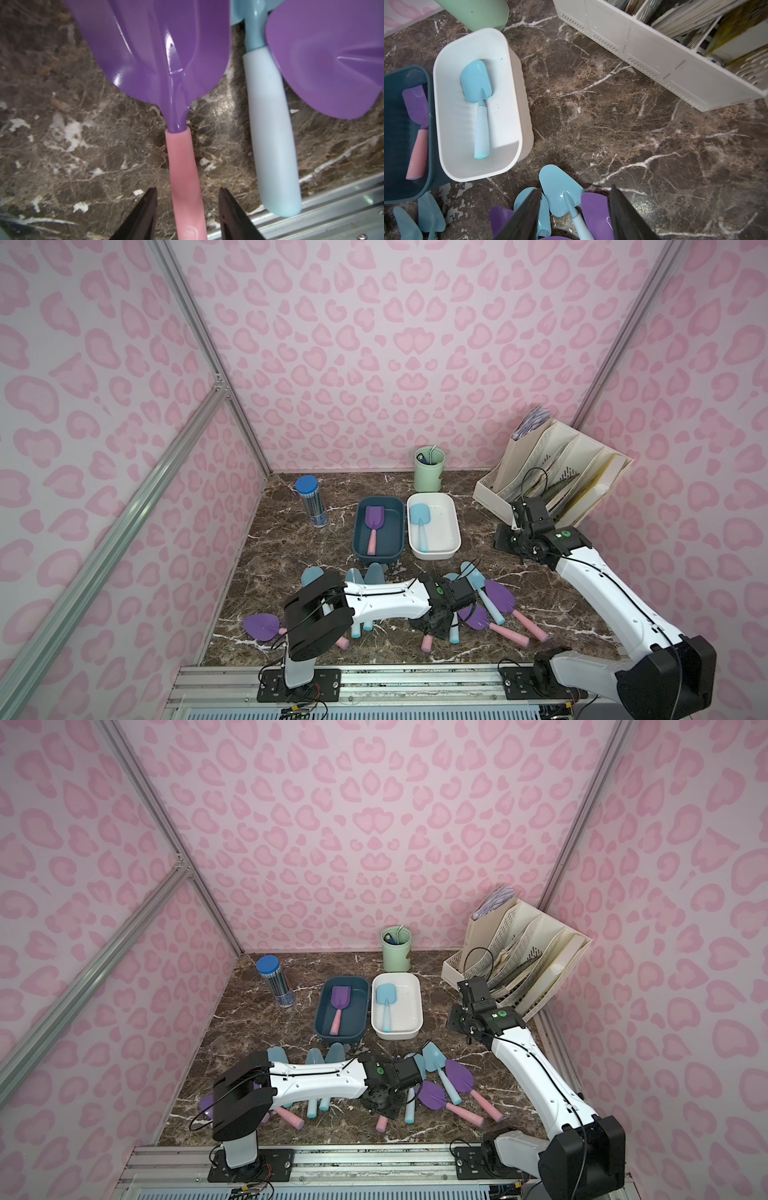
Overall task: Sort the small shovels by color and place them into the storage box
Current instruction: Pick up the shovel from the center of the board.
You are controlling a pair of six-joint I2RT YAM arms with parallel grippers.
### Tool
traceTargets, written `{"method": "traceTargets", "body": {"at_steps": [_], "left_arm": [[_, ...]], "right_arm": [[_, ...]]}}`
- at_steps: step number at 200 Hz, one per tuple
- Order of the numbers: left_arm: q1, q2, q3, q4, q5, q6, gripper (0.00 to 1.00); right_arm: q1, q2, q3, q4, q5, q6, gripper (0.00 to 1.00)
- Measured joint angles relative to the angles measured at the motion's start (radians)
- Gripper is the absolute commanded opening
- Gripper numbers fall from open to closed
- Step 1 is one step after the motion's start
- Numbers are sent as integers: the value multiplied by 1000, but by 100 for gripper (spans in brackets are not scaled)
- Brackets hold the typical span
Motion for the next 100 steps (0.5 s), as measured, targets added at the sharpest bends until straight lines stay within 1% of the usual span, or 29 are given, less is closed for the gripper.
{"method": "traceTargets", "body": {"at_steps": [24,100], "left_arm": [[0,18,0,7,6,0,50],[0,45,-10,11,5,5,40]], "right_arm": [[0,3,-2,2,-6,0,58],[0,10,-4,2,-15,1,58]]}}
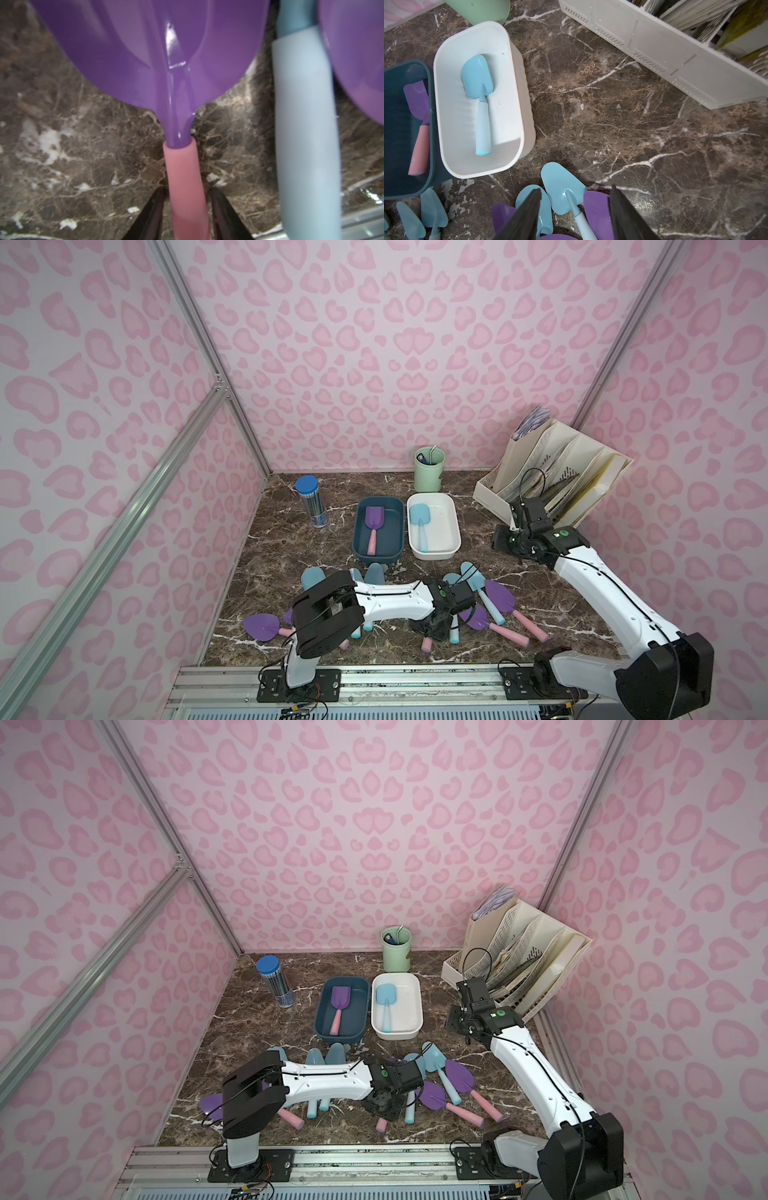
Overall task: Sort the small shovels by color and place them into the storage box
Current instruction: Pick up the shovel from the center of the board, then place the shovel in the storage box.
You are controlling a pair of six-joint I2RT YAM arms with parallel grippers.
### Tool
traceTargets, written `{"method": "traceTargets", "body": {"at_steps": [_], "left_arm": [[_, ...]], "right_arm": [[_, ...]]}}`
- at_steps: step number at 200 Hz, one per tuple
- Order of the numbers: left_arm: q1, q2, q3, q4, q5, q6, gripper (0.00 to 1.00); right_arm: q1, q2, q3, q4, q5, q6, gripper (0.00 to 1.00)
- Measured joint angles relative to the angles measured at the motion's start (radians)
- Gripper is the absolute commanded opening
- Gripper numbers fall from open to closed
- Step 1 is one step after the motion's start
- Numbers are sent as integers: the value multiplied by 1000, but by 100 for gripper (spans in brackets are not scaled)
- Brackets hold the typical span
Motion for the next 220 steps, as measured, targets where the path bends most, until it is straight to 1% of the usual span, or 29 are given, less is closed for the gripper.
{"method": "traceTargets", "body": {"at_steps": [75,154,169,190,203,220], "left_arm": [[0,2,11,-26,-19,14,30],[0,-32,14,-98,-87,6,17],[5,-61,9,-117,-100,4,16],[20,-144,7,-163,-129,2,15],[50,-206,12,-200,-148,3,14],[112,-275,42,-252,-166,23,12]], "right_arm": [[0,2,-5,5,-5,0,58],[0,-3,-5,33,-52,0,58],[0,-3,-5,37,-56,0,58],[0,-3,-3,37,-64,0,58],[0,-3,-2,39,-69,0,58],[0,-1,-2,44,-75,-1,57]]}}
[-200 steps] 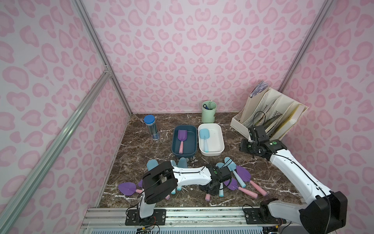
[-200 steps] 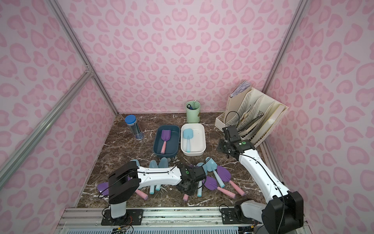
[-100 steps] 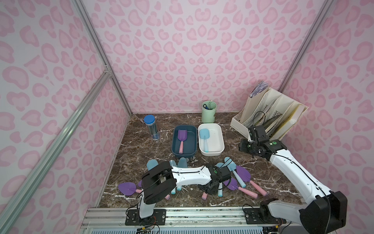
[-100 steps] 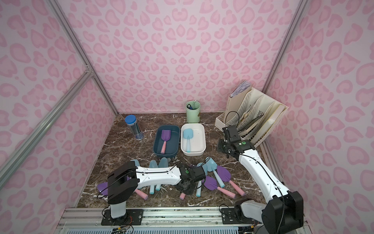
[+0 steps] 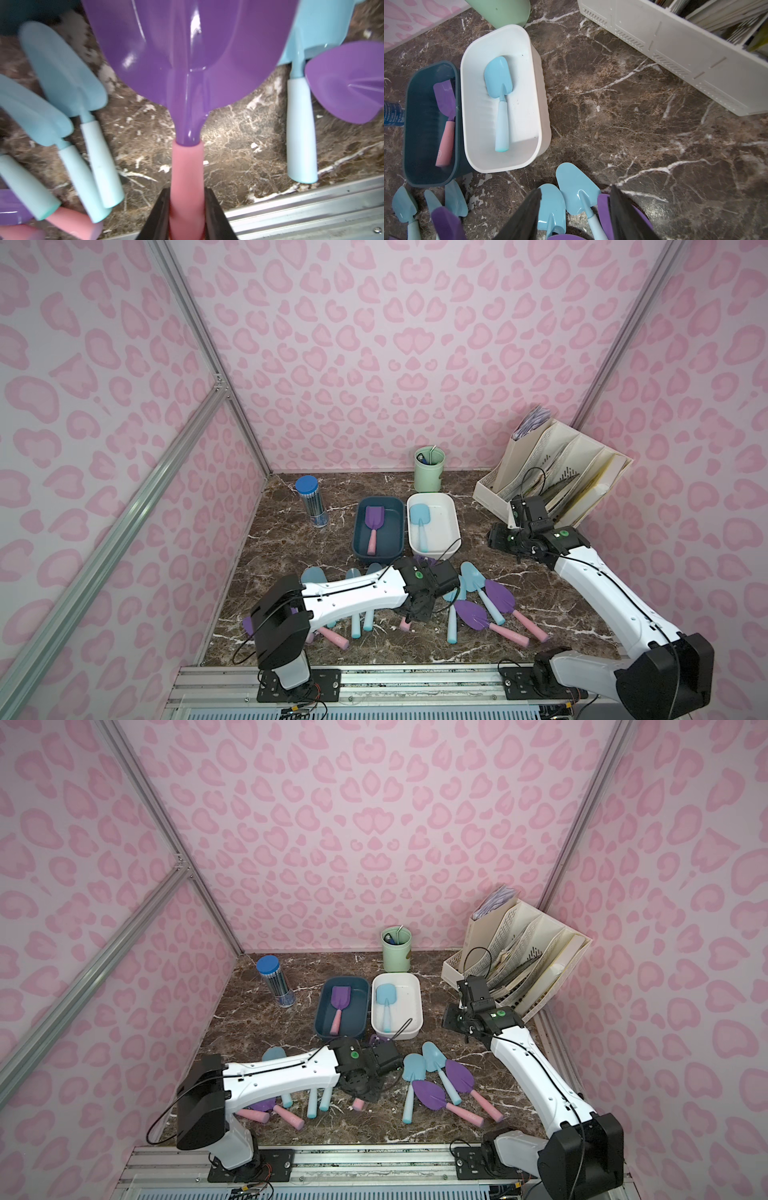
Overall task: Sort the small shovels by color and place them into the storage box
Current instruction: Place the shovel in the storage box.
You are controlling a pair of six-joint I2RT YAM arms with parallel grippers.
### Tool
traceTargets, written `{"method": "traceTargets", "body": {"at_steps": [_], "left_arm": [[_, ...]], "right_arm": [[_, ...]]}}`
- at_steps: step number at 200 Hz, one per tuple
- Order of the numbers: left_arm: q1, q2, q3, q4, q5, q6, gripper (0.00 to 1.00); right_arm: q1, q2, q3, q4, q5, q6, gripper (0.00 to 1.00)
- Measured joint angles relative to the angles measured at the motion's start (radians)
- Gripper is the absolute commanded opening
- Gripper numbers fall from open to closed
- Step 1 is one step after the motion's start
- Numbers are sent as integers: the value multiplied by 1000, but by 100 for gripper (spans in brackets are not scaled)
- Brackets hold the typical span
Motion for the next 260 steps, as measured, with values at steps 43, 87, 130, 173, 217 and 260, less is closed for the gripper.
{"method": "traceTargets", "body": {"at_steps": [43,87,130,173,217,260], "left_arm": [[212,-13,151,-66,-11,124,10],[430,104,317,-68,10,260,9],[547,282,419,-58,61,334,8],[592,417,495,-48,87,361,8],[618,505,548,-22,105,360,9],[617,569,597,-19,131,360,9]], "right_arm": [[0,18,0,5,-16,0,57],[24,20,2,4,-31,0,57],[38,30,3,7,-40,1,57],[54,53,3,23,-47,4,57],[71,71,2,33,-47,5,57],[72,78,-7,42,-47,8,58]]}}
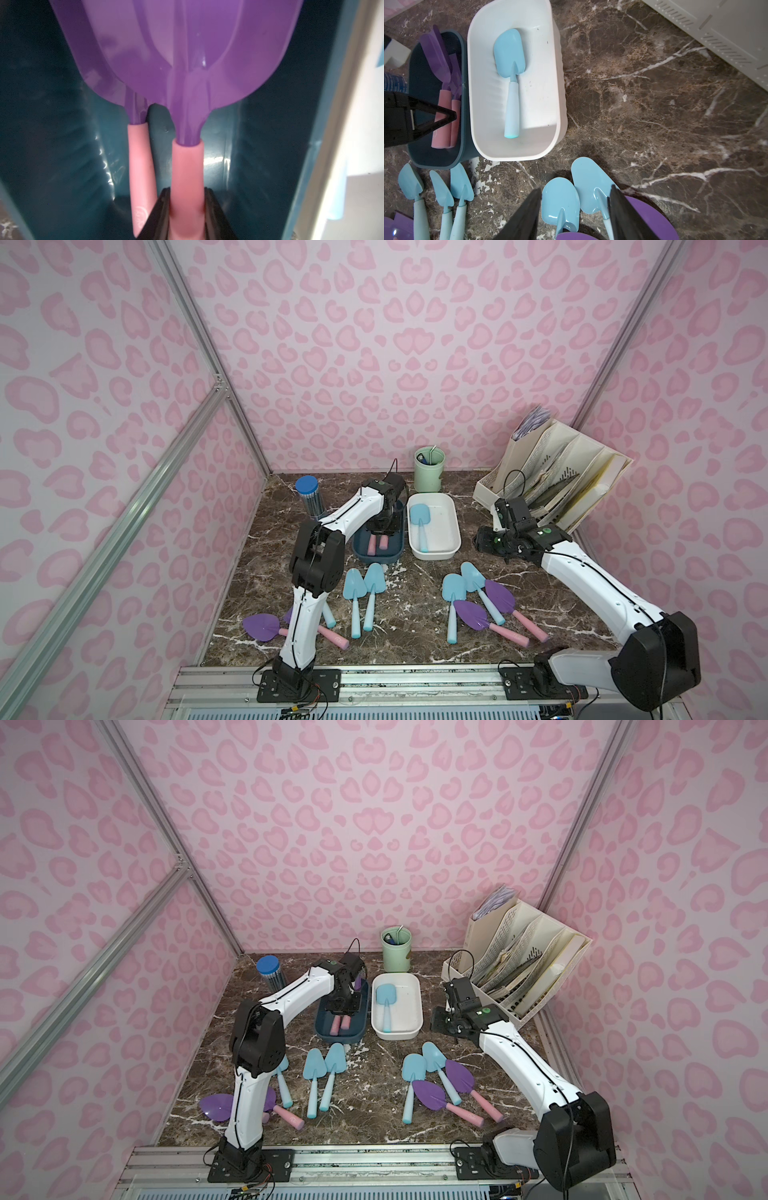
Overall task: Sort the small shovels by color and place them into the storage box
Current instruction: Place the shovel in the storage box.
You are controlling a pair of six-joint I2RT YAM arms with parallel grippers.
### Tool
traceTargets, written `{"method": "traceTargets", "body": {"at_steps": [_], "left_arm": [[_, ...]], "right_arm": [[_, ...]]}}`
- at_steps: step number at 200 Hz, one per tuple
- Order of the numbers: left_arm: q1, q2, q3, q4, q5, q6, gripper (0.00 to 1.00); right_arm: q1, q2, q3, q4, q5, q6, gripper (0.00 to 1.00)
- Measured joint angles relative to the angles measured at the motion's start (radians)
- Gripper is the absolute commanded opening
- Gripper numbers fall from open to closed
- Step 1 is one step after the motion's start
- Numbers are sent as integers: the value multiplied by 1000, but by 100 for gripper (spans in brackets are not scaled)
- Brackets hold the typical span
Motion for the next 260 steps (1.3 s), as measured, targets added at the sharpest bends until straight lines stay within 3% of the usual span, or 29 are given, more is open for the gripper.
{"method": "traceTargets", "body": {"at_steps": [164,260], "left_arm": [[-1,100,31,20,45,-21,18],[-1,69,20,26,39,-20,34]], "right_arm": [[1,6,-20,14,0,1,58],[1,4,-21,13,0,8,58]]}}
